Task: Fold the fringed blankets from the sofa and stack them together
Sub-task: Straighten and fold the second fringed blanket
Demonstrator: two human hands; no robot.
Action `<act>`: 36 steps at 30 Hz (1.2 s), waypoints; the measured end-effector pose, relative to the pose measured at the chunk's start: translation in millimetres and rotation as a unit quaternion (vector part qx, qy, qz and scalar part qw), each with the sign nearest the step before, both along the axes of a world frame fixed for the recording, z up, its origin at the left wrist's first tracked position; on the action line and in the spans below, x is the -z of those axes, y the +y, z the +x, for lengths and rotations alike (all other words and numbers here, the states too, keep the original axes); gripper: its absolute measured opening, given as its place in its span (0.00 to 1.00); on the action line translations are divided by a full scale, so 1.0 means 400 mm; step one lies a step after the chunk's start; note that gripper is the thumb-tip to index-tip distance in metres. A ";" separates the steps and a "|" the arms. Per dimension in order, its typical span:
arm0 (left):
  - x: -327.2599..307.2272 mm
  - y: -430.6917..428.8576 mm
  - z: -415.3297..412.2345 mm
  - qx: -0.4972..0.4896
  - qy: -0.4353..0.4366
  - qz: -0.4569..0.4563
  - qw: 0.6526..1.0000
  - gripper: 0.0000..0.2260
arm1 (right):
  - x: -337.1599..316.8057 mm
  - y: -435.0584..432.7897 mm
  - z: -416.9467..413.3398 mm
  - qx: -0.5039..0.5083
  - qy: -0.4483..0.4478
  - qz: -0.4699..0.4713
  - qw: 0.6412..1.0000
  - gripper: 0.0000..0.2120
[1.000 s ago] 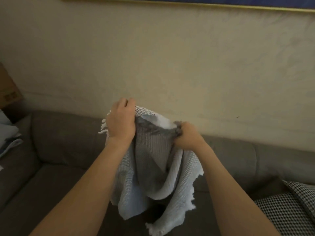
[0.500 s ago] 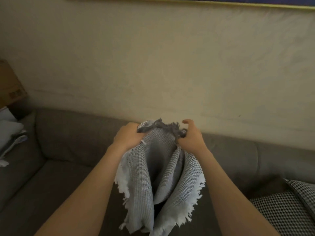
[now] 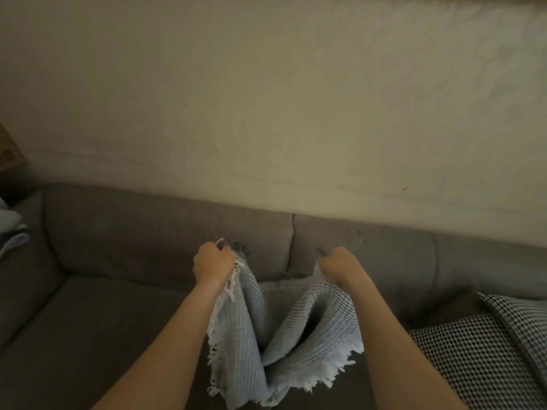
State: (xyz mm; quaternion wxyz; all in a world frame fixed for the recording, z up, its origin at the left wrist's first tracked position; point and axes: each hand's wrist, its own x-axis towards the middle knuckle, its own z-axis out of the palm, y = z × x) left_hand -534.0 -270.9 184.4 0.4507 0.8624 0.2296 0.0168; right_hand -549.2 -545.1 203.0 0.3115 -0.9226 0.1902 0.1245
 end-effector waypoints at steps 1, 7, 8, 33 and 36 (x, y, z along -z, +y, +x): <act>0.012 0.001 -0.006 -0.026 0.008 -0.025 0.999 0.14 | 0.007 -0.005 -0.004 0.036 -0.022 0.022 0.999 0.12; 0.074 -0.004 -0.014 -0.006 0.082 -0.213 0.974 0.18 | 0.040 0.040 -0.037 0.054 -0.083 0.096 0.990 0.19; 0.075 -0.014 -0.018 0.022 0.087 -0.227 0.970 0.17 | 0.044 0.056 -0.040 0.030 -0.081 0.118 0.989 0.19; 0.056 -0.115 -0.054 0.278 -0.076 0.044 0.957 0.08 | 0.004 0.061 -0.050 -0.255 -0.069 0.061 0.963 0.28; 0.060 -0.114 -0.042 0.228 -0.069 0.049 0.970 0.07 | -0.003 0.033 -0.040 -0.267 0.017 -0.021 0.963 0.26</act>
